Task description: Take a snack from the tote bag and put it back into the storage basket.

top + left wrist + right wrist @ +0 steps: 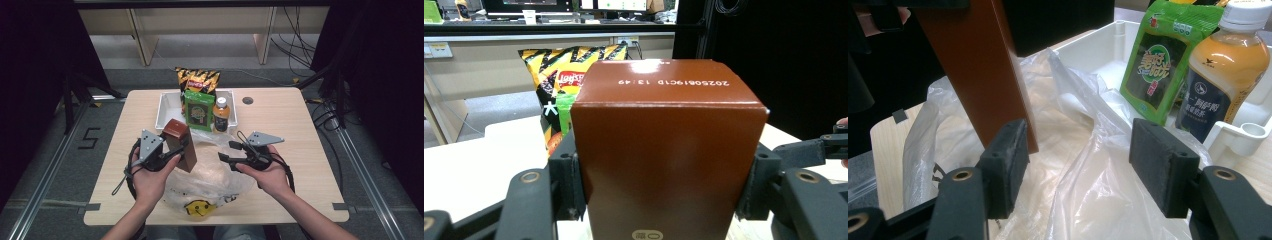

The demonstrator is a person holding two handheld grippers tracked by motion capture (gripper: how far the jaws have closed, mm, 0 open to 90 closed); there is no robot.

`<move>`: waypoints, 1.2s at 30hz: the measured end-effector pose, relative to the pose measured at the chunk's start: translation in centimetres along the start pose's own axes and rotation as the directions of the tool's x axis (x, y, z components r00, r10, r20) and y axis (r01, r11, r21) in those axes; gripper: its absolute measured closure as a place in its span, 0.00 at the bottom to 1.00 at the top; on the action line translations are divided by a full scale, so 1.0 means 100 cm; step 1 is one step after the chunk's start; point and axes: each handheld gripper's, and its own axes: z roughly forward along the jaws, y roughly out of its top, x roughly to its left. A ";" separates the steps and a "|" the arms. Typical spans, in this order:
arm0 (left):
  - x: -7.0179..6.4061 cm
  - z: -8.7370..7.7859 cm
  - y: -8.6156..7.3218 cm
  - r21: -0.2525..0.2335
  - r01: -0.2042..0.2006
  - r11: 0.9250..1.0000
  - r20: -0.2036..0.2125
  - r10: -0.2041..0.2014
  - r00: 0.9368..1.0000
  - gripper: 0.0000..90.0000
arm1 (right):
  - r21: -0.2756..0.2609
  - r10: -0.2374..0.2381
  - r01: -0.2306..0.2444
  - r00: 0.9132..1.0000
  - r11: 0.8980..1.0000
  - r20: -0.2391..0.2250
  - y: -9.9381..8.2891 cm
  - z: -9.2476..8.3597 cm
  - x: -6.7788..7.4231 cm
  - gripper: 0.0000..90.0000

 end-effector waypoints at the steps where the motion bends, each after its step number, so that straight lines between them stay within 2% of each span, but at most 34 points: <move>1: 0.000 0.000 0.002 0.002 0.000 1.000 -0.005 0.000 1.000 0.41 | 0.000 0.011 -0.011 1.000 1.000 -0.005 0.000 0.000 0.001 0.46; 3: 0.001 0.000 0.004 -0.003 0.001 1.000 -0.006 -0.001 1.000 0.41 | 0.012 -0.008 0.008 1.000 1.000 0.003 -0.001 0.000 0.001 0.45; 7: 0.001 0.000 0.008 -0.010 0.002 1.000 -0.010 -0.002 1.000 0.41 | 0.018 -0.009 0.009 1.000 1.000 -0.007 -0.001 0.000 0.001 0.45; 8: 0.002 0.000 0.009 -0.011 0.000 1.000 -0.009 0.000 1.000 0.41 | 0.005 -0.019 0.019 1.000 1.000 -0.014 -0.001 0.002 0.000 0.45; 12: 0.003 0.000 0.013 -0.021 0.007 1.000 -0.015 -0.007 1.000 0.41 | 0.004 -0.004 0.004 1.000 1.000 -0.012 -0.001 0.002 0.001 0.45; 14: 0.004 0.000 0.015 -0.025 0.003 1.000 -0.013 -0.003 1.000 0.41 | 0.017 -0.022 0.022 1.000 1.000 -0.004 -0.002 0.001 0.000 0.45; 16: 0.004 0.000 0.017 -0.026 0.004 1.000 -0.014 -0.005 1.000 0.41 | 0.010 0.011 -0.011 1.000 1.000 0.007 -0.002 0.002 0.003 0.45; 17: 0.003 -0.001 0.019 -0.021 0.020 1.000 -0.017 -0.021 1.000 0.41 | 0.014 0.001 -0.001 1.000 1.000 -0.003 -0.002 0.002 0.002 0.45; 19: 0.004 -0.001 0.021 -0.023 0.016 1.000 -0.021 -0.016 1.000 0.41 | 0.003 -0.009 0.009 1.000 1.000 0.010 -0.002 0.002 0.002 0.45; 23: 0.005 0.000 0.025 -0.030 0.016 0.999 -0.025 -0.016 1.000 0.41 | 0.008 0.003 -0.003 1.000 1.000 0.007 -0.002 0.001 0.003 0.45; 25: 0.005 0.001 0.028 -0.033 0.017 0.999 -0.026 -0.018 0.999 0.41 | 0.018 -0.013 0.013 1.000 1.000 0.001 -0.002 0.001 0.003 0.45; 31: 0.006 0.003 0.033 -0.038 0.016 0.999 -0.029 -0.017 0.999 0.41 | 0.006 -0.016 0.016 1.000 1.000 -0.016 -0.002 0.003 0.001 0.45; 33: 0.006 0.003 0.035 -0.039 0.016 0.999 -0.031 -0.017 0.999 0.41 | 0.006 -0.017 0.017 1.000 1.000 -0.005 -0.002 0.003 0.001 0.45; 34: 0.006 0.004 0.036 -0.041 0.018 0.999 -0.031 -0.019 0.999 0.41 | 0.005 -0.041 0.041 0.999 0.999 -0.015 -0.002 0.003 0.000 0.45; 36: 0.007 0.004 0.036 -0.043 0.019 0.999 -0.032 -0.021 0.999 0.41 | 0.001 -0.047 0.047 0.999 0.999 -0.021 -0.002 0.003 0.000 0.45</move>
